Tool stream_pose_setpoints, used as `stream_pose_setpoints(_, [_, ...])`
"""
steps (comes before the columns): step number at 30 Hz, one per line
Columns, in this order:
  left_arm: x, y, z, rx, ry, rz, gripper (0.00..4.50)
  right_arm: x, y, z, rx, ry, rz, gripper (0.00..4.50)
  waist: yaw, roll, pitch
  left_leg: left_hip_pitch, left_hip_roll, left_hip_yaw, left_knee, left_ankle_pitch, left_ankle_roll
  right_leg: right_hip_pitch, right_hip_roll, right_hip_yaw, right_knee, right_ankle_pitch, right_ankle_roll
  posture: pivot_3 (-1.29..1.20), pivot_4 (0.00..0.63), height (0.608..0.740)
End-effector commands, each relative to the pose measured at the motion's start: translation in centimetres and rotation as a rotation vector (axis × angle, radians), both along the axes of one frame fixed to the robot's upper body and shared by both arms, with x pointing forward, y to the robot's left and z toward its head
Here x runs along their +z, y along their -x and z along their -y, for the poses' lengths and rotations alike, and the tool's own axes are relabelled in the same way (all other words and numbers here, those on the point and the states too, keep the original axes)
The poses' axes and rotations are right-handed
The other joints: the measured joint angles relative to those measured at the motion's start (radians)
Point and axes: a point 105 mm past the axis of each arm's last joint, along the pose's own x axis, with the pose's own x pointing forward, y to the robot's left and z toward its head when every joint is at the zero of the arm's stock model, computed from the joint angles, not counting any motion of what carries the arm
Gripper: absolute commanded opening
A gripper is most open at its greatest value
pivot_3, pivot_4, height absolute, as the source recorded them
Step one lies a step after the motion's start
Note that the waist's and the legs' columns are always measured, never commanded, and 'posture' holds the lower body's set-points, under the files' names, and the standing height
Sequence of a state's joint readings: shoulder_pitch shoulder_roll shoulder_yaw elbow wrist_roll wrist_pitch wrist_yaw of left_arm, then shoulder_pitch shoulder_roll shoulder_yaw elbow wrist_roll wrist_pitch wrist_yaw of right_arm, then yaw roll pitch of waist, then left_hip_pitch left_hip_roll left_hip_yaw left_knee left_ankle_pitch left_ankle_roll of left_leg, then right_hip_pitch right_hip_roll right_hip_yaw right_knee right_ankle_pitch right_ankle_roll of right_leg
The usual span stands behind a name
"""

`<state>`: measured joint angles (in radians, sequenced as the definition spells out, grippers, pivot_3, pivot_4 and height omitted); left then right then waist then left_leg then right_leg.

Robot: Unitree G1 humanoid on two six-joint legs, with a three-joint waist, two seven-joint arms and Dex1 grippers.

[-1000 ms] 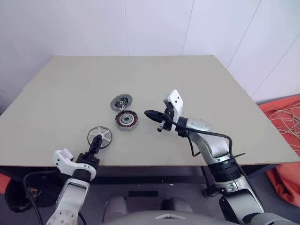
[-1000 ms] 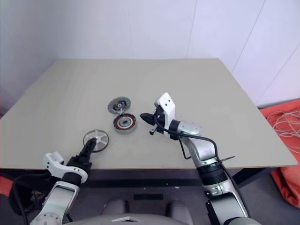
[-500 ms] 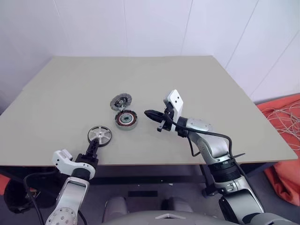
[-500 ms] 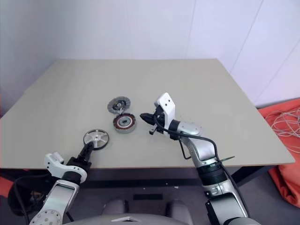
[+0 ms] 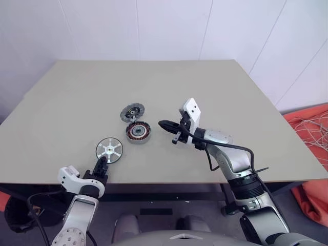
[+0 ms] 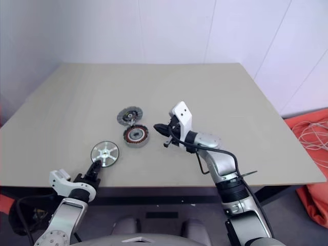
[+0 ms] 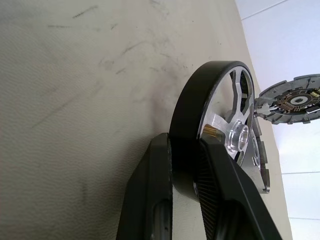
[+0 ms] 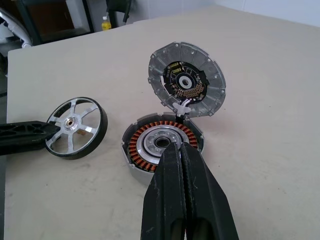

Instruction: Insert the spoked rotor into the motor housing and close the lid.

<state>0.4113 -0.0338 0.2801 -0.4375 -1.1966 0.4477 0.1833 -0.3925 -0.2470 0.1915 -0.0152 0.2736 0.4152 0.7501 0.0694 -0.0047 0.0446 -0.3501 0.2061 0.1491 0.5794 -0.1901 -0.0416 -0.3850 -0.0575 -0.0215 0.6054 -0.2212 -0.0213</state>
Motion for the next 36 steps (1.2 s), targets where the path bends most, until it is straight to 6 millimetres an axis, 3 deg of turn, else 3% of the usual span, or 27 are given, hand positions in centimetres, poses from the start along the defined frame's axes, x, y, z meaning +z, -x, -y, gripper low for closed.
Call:
stream_pose_setpoints(1, [1.1, 0.1, 0.4, -0.029, 0.01, 0.052, 0.35, 1.4, 0.2, -0.3, 0.017, -0.018, 0.051, 0.0, 0.0, 0.0, 0.0, 0.0, 0.0, 0.0, 0.0, 0.0, 0.0, 0.0, 0.0, 0.0, 0.0, 0.0, 0.0, 0.0, 0.0, 0.74])
stream_pose_setpoints(8, [3.0, 0.8, 1.5, -0.103, 0.059, 0.104, 0.35, 1.4, 0.1, -0.4, 0.016, -0.019, 0.05, 0.0, 0.001, -0.001, 0.0, 0.0, 0.0, 0.0, 0.0, 0.0, 0.0, 0.0, 0.0, 0.0, 0.0, 0.0, 0.0, 0.0, 0.0, 0.74])
stream_pose_setpoints(16, [5.7, -2.3, 2.4, -0.171, 0.024, 0.139, 0.35, 1.5, 0.1, -0.6, 0.023, -0.023, 0.053, 0.0, 0.0, -0.001, 0.0, 0.0, 0.0, 0.0, 0.001, 0.0, 0.0, 0.0, 0.0, 0.0, 0.0, 0.0, 0.0, 0.0, 0.0, 0.74])
stream_pose_setpoints(29, [6.5, -5.8, 4.1, -0.228, 0.071, 0.067, 0.35, 1.5, 0.1, -0.6, 0.007, -0.026, 0.056, 0.0, 0.001, -0.001, 0.0, 0.0, 0.0, 0.0, 0.001, 0.0, -0.001, 0.0, 0.0, 0.0, 0.002, 0.0, 0.0, 0.0, 0.0, 0.74])
stream_pose_setpoints(36, [6.0, -6.2, 5.4, -0.289, 0.107, 0.01, 0.35, 1.5, 0.1, -0.6, 0.003, -0.027, 0.058, 0.0, 0.001, -0.001, 0.0, 0.0, 0.0, 0.0, 0.002, 0.001, -0.001, 0.0, 0.0, 0.0, 0.002, 0.0, 0.0, 0.0, 0.0, 0.74])
